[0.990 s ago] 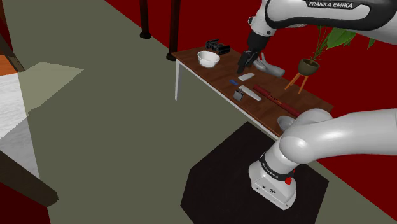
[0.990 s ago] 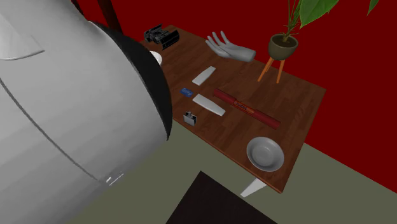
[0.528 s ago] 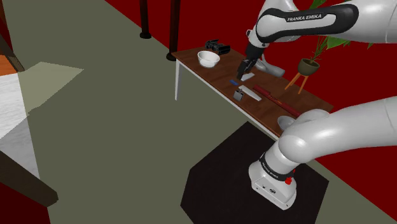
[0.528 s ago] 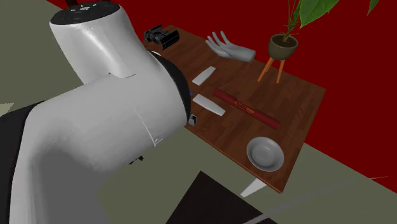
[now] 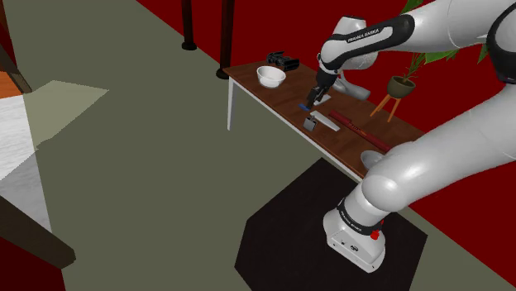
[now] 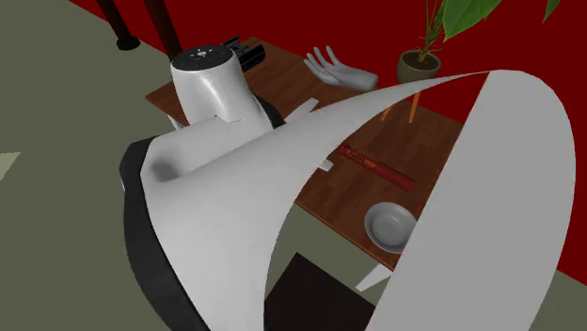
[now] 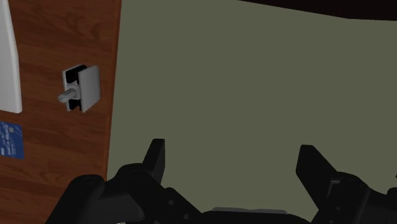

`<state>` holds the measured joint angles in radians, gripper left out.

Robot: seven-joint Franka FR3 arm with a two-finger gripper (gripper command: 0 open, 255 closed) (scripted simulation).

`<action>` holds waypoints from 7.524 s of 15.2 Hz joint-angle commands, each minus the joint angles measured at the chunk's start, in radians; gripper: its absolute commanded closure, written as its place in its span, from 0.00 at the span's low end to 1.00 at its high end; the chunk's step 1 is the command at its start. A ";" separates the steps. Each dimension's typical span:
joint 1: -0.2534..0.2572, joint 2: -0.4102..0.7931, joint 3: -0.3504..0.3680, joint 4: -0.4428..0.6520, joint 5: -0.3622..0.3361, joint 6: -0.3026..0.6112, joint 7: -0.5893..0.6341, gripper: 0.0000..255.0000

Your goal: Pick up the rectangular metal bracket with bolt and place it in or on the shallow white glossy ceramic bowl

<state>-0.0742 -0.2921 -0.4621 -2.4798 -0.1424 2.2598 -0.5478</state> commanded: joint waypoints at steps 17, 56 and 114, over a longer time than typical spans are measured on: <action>-0.178 0.750 -0.022 0.416 0.508 0.250 -0.540 0.00; -0.288 0.942 0.035 0.619 0.574 0.235 -0.603 1.00; -0.628 0.550 -0.251 0.034 0.613 0.393 -1.370 1.00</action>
<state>-0.6934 0.2431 -0.7273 -2.4469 0.4452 2.6425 -1.9007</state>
